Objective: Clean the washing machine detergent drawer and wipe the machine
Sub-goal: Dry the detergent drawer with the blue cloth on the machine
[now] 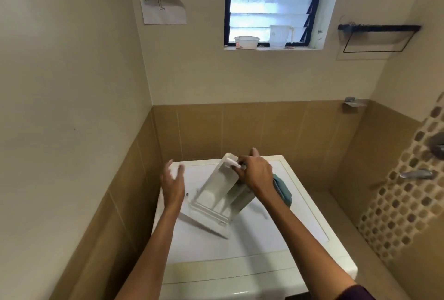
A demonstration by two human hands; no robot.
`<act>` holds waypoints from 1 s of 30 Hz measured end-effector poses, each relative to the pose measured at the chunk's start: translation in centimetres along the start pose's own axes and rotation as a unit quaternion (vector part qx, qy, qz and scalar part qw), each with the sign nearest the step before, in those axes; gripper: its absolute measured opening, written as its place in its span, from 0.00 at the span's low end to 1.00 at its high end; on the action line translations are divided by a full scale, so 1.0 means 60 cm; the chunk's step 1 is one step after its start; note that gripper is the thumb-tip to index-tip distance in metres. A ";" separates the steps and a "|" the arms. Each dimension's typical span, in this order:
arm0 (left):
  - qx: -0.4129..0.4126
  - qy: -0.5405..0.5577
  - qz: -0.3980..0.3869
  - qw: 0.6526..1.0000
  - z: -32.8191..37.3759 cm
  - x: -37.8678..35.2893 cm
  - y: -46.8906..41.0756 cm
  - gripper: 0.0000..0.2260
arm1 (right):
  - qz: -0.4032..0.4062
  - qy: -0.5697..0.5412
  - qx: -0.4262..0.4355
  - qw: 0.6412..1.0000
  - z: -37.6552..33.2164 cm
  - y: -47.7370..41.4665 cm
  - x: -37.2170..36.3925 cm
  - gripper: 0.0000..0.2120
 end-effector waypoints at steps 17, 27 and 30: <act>-0.032 -0.094 -0.115 0.988 -0.053 -0.076 0.057 0.19 | -0.195 -0.109 0.107 0.969 -0.106 0.011 -0.044 0.17; 0.001 -0.064 -0.086 0.994 -0.051 -0.066 0.064 0.18 | -0.164 -0.297 0.119 0.933 -0.137 -0.045 -0.004 0.14; 0.024 -0.056 -0.076 0.995 -0.054 -0.062 0.066 0.17 | -0.282 -0.117 0.216 0.927 -0.178 -0.020 -0.085 0.13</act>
Point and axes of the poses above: each hand's wrist, its own y-axis away from the middle knuckle, its own x-axis out of the back of the hand, z = x × y, the point moved 10 cm from there along -y, towards the middle knuckle, and after that the axes turned 4 degrees about z, right-handed, at the moved point
